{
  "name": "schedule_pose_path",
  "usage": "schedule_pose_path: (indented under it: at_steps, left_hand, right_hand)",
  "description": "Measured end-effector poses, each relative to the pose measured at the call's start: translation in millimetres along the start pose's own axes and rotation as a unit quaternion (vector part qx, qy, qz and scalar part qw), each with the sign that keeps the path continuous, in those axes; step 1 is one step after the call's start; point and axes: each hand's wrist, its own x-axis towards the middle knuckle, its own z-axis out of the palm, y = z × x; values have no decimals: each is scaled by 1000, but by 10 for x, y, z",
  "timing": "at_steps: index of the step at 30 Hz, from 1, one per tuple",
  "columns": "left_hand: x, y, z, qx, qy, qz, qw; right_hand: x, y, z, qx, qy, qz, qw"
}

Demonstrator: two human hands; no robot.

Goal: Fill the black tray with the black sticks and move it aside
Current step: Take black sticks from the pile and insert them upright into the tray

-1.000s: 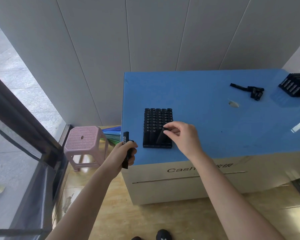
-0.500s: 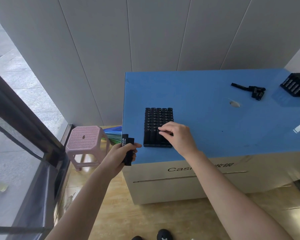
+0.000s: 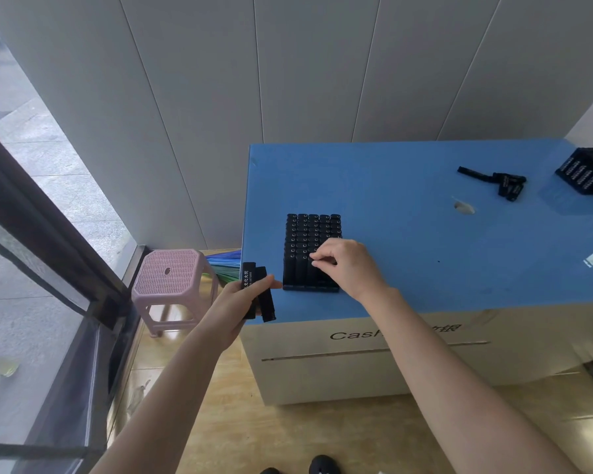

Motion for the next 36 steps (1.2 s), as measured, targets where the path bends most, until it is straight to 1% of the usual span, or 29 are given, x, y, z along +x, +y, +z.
schedule_pose_path:
  at_steps: [2, 3, 4, 5, 6, 7, 8, 9, 10, 11, 13, 15, 16, 17, 18, 20, 23, 26, 28, 30, 32, 36]
  left_hand:
    - [-22, 7, -10, 0, -1, 4, 1000]
    - [-33, 11, -14, -3, -5, 8, 1000]
    - [-37, 10, -13, -12, -9, 12, 1000]
    - [-38, 8, -7, -24, -12, 16, 1000]
    - [-35, 4, 1, -38, -15, 19, 999]
    - [-33, 4, 10, -51, -19, 22, 998]
    - [-25, 2, 21, -62, -25, 23, 997]
    - [-16, -1, 32, -71, -31, 24, 997]
    - [-5, -8, 45, -74, -37, 25, 996]
    - [0, -14, 61, -71, -41, 28, 996]
    - [1, -30, 94, -57, -45, 35, 997]
    - [12, -43, 124, -50, -43, 40, 997]
    - [21, -45, 133, -43, -42, 43, 997]
    - [29, -41, 146, -33, -42, 44, 998]
    - [39, -35, 157, -23, -42, 43, 998]
    - [52, -25, 177, -13, -43, 36, 998]
    - [59, -17, 162, 4, -32, 34, 999]
    - [70, -6, 113, 1, -19, 11, 1000]
    - [79, -1, 119, -24, -10, -18, 1000]
    - [82, 0, 143, -51, 1, -34, 998]
    - [84, 0, 159, -78, 11, -36, 996]
    - [80, 12, 140, -107, 19, -36, 993]
  right_hand:
    - [-32, -44, 36, -40, 27, -2, 999]
    - [-64, -79, 50, -42, 49, -5, 998]
    - [-108, -123, 65, -21, 71, 1, 997]
    - [-170, -185, 79, 29, 83, 19, 996]
    - [-252, -261, 101, 102, 83, 50, 990]
    - [-340, -349, 133, 183, 62, 91, 977]
    - [-423, -443, 176, 254, 23, 138, 957]
    - [-493, -527, 224, 310, -18, 181, 933]
    - [-549, -586, 273, 354, -42, 215, 909]
    - [-589, -626, 309, 398, -42, 241, 884]
    - [-630, -664, 311, 466, 1, 279, 839]
    - [-644, -652, 258, 497, 28, 295, 815]
    - [-644, -634, 226, 504, 28, 296, 811]
    - [-639, -609, 187, 502, 25, 291, 814]
    - [-629, -579, 142, 489, 26, 284, 824]
    - [-606, -503, 6, 433, 50, 257, 862]
    - [-585, -332, -263, 295, 101, 195, 930]
    - [-550, -158, -433, 157, 119, 145, 970]
    - [-490, -79, -421, 94, 115, 118, 982]
    - [-409, -34, -352, 56, 107, 94, 988]
    - [-330, -12, -275, 33, 102, 75, 991]
    - [-217, 10, -154, 14, 72, 64, 995]
